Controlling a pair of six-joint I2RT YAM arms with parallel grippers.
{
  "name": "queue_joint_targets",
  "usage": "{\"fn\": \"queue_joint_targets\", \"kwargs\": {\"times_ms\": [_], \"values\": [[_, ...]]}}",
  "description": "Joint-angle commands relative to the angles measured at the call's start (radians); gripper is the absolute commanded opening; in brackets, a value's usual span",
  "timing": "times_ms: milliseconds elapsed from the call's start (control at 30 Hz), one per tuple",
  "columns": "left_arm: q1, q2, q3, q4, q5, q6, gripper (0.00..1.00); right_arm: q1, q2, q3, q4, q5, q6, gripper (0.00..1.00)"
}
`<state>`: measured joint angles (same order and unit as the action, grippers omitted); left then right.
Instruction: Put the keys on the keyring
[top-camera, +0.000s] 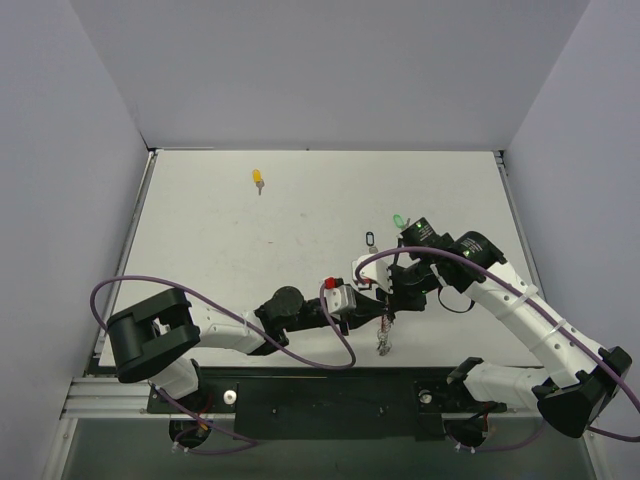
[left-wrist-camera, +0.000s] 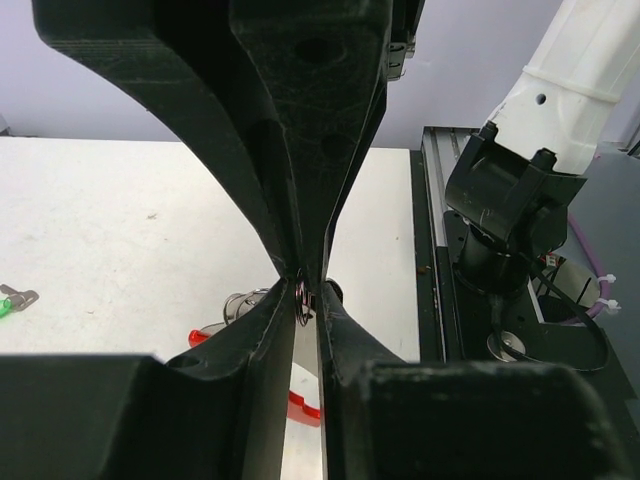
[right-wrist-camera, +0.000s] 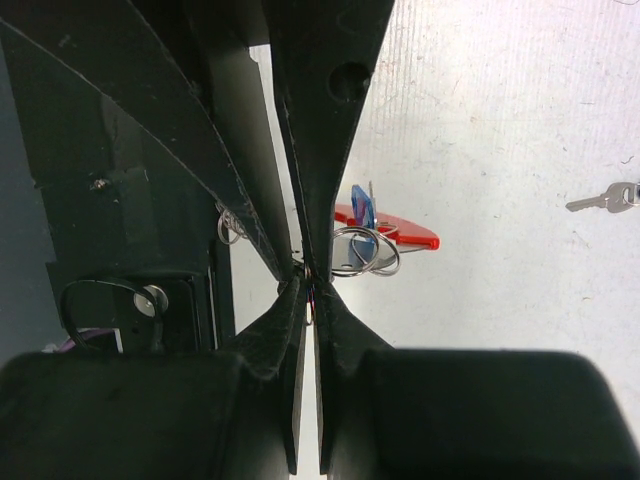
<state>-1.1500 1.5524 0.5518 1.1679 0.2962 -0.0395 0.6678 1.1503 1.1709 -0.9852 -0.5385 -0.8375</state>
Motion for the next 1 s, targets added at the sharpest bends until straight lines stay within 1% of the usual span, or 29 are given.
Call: {"fn": "queue_joint_targets", "kwargs": {"times_ms": [0, 100, 133, 167, 333, 400, 433, 467, 500, 533, 567, 600, 667, 767, 800, 867, 933, 967], "values": [[-0.005, 0.003, 0.031, -0.017, 0.015, 0.018, 0.20, -0.005, -0.017, 0.015, 0.005, -0.032, 0.005, 0.00], [-0.004, 0.000, 0.031, -0.016, 0.014, 0.018, 0.11, -0.004, -0.017, 0.015, 0.005, -0.032, 0.006, 0.00], [-0.004, -0.003, 0.031, -0.016, 0.014, 0.020, 0.02, -0.005, -0.017, 0.013, 0.005, -0.032, 0.006, 0.00], [-0.004, -0.005, 0.030, -0.017, 0.017, 0.018, 0.00, -0.004, -0.018, 0.013, 0.003, -0.032, 0.006, 0.00], [-0.002, -0.020, 0.028, -0.037, 0.035, 0.021, 0.00, -0.007, -0.024, 0.010, 0.010, -0.035, 0.018, 0.00], [-0.001, -0.031, 0.002, 0.013, -0.009, 0.004, 0.00, -0.013, -0.027, 0.009, 0.020, -0.037, 0.034, 0.01], [-0.001, -0.040, -0.028, 0.047, -0.023, -0.014, 0.00, -0.019, -0.029, 0.006, 0.029, -0.041, 0.040, 0.05], [0.001, -0.046, -0.042, 0.096, -0.041, -0.025, 0.00, -0.025, -0.034, 0.004, 0.033, -0.046, 0.052, 0.07], [0.004, -0.063, -0.065, 0.123, -0.049, -0.033, 0.00, -0.037, -0.037, 0.000, 0.039, -0.066, 0.057, 0.11], [0.010, -0.072, -0.081, 0.131, -0.054, -0.048, 0.00, -0.043, -0.047, -0.004, 0.045, -0.074, 0.066, 0.17], [0.013, -0.090, -0.087, 0.142, -0.055, -0.056, 0.00, -0.056, -0.052, -0.010, 0.048, -0.102, 0.067, 0.20], [0.019, -0.100, -0.099, 0.148, -0.055, -0.071, 0.00, -0.062, -0.060, -0.014, 0.049, -0.116, 0.069, 0.25], [0.029, -0.121, -0.124, 0.193, -0.055, -0.100, 0.00, -0.079, -0.072, -0.030, 0.056, -0.191, 0.067, 0.30], [0.055, -0.137, -0.159, 0.327, -0.054, -0.149, 0.00, -0.109, -0.086, -0.062, 0.075, -0.299, 0.043, 0.35], [0.059, -0.135, -0.174, 0.363, -0.054, -0.186, 0.00, -0.120, -0.090, -0.068, 0.088, -0.355, 0.038, 0.38], [0.085, -0.130, -0.194, 0.462, -0.051, -0.241, 0.00, -0.125, -0.096, -0.088, 0.127, -0.415, 0.044, 0.40], [0.111, -0.144, -0.193, 0.473, -0.031, -0.279, 0.00, -0.125, -0.103, -0.102, 0.189, -0.449, 0.093, 0.41], [0.118, -0.155, -0.193, 0.475, -0.019, -0.280, 0.00, -0.125, -0.106, -0.111, 0.221, -0.456, 0.145, 0.41]]}}
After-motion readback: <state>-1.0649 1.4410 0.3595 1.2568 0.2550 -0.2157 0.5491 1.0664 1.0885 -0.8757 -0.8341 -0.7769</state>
